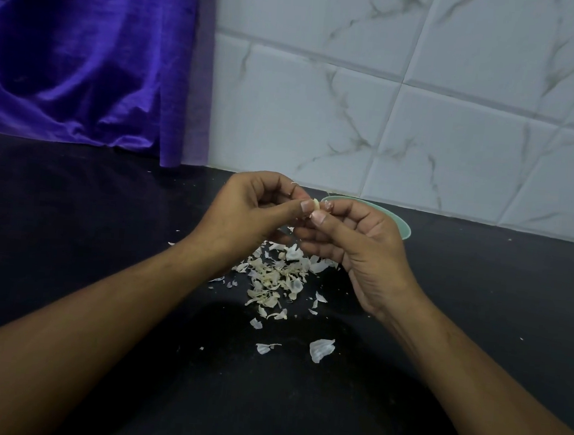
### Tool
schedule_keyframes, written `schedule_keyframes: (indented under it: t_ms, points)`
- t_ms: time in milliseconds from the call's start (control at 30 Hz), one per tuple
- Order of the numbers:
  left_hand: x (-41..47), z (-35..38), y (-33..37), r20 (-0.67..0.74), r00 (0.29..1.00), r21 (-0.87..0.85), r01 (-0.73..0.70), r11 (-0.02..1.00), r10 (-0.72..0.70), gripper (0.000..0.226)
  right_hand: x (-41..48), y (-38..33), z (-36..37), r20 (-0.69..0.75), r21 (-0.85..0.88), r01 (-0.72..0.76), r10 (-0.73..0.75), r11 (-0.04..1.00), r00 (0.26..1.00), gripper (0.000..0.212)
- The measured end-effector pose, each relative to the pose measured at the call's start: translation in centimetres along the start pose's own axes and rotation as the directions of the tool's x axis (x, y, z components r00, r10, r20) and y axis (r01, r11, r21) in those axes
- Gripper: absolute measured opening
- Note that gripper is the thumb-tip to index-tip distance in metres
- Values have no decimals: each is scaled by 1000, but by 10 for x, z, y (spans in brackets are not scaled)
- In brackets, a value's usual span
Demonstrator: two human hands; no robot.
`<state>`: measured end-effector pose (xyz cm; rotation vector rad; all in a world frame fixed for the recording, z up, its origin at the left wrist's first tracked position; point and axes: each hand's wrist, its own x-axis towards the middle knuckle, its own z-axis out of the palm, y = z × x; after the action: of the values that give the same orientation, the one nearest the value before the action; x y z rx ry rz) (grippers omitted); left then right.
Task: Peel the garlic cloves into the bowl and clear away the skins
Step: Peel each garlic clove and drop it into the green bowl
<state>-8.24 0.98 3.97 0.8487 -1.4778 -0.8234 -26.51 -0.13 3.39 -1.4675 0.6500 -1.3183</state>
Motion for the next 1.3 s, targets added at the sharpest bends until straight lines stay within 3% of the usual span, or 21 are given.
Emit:
schedule_keyframes:
  t_ms: [467,767,1000,1200,1300]
  points:
    - [1,-1,-1,49,999,-48,26,999,-24,14,-3,0,3,-16,-92,149,-151,985,988,14]
    - [1,2,-7,60,995,102,-91,991,85,12,-2,3,3,-13,-167,180,-185,969,983,14]
    - [2,2,-13,125,989,214,-104,971,78,20,-2,7,5,17,-180,191,-191,965,981,13]
    - [3,1,-12,183,983,108,-22,994,1,15,-1,7,6,16,-89,169,-169,982,986,25]
    - [3,1,-12,174,985,135,-26,991,2,20,-1,7,4,15,-131,180,-180,975,984,20]
